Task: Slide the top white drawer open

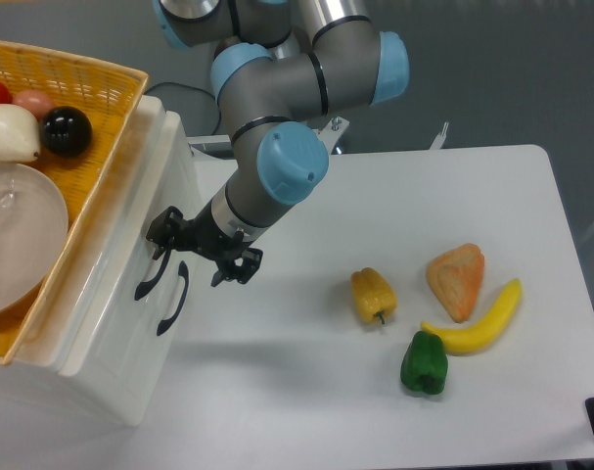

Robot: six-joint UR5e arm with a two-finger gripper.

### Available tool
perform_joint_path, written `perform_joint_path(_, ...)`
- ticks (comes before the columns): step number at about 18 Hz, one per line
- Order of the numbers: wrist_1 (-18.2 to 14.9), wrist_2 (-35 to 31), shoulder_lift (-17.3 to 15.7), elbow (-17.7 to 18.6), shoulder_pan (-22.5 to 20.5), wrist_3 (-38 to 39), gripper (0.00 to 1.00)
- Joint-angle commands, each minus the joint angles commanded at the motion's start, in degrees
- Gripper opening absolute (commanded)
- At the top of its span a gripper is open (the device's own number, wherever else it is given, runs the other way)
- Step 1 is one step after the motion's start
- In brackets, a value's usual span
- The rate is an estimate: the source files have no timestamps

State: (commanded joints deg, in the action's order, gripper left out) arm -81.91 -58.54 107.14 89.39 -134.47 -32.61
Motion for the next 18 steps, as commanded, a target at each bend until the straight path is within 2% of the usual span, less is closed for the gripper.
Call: perform_joint_path(18,0.53,-0.09,1.41,-0.61,-0.61,-0.62,1.00)
